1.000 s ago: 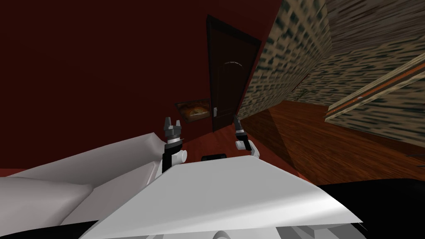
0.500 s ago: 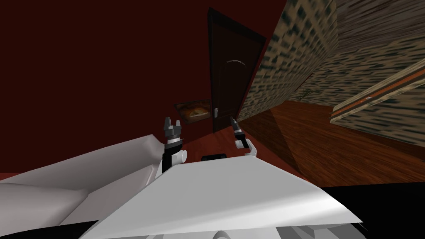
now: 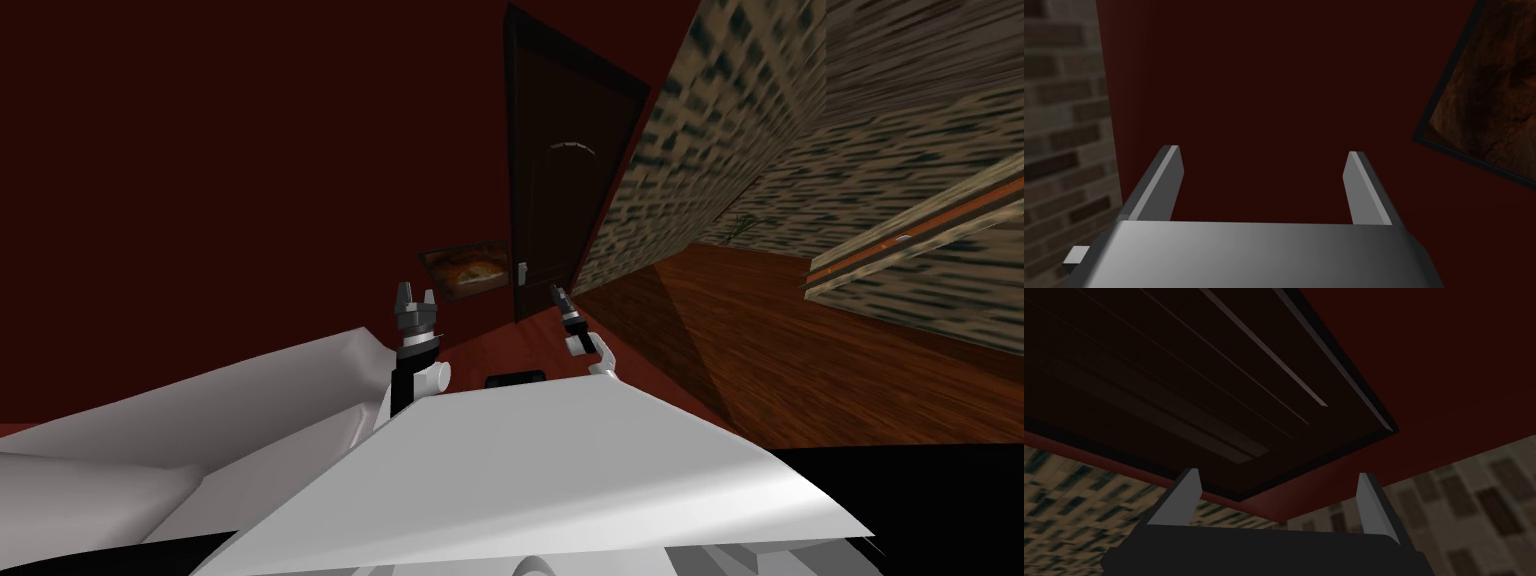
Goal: Pull the door open
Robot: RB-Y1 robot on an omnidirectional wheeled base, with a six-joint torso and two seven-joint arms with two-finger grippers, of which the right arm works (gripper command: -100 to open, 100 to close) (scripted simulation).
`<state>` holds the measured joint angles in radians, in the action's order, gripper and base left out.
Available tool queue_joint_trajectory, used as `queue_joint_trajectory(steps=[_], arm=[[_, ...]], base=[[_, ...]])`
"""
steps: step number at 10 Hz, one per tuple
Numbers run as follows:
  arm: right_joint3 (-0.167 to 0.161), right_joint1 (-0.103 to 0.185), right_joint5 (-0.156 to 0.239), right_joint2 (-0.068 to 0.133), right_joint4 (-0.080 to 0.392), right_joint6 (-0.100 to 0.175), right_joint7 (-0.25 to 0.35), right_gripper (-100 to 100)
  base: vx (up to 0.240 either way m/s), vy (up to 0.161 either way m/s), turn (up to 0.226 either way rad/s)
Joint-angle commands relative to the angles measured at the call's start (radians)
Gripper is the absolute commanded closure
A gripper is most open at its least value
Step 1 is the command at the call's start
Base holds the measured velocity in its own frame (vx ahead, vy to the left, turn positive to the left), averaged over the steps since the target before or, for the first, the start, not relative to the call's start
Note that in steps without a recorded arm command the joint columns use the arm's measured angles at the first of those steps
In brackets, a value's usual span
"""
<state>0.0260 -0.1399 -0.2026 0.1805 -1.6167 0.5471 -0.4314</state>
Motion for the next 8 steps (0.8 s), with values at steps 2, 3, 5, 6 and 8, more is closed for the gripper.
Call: queue_joint_trajectory(steps=[2, 3, 5, 6, 8], arm=[[0.001, 0.038, -0.026, 0.018, 0.079, 0.016, -0.032, -100], [0.001, 0.054, -0.037, 0.027, 0.109, 0.022, -0.046, -100], [0.002, 0.087, -0.061, 0.044, 0.17, 0.032, -0.074, -100], [0.002, 0.087, -0.061, 0.044, 0.179, 0.032, -0.074, -100], [0.002, 0.12, -0.085, 0.061, 0.245, 0.042, -0.101, -100]], base=[[0.062, 0.014, 0.014], [0.102, 0.013, 0.019], [0.105, 0.007, 0.019], [0.077, 0.013, 0.008], [0.074, 0.012, 0.017]])
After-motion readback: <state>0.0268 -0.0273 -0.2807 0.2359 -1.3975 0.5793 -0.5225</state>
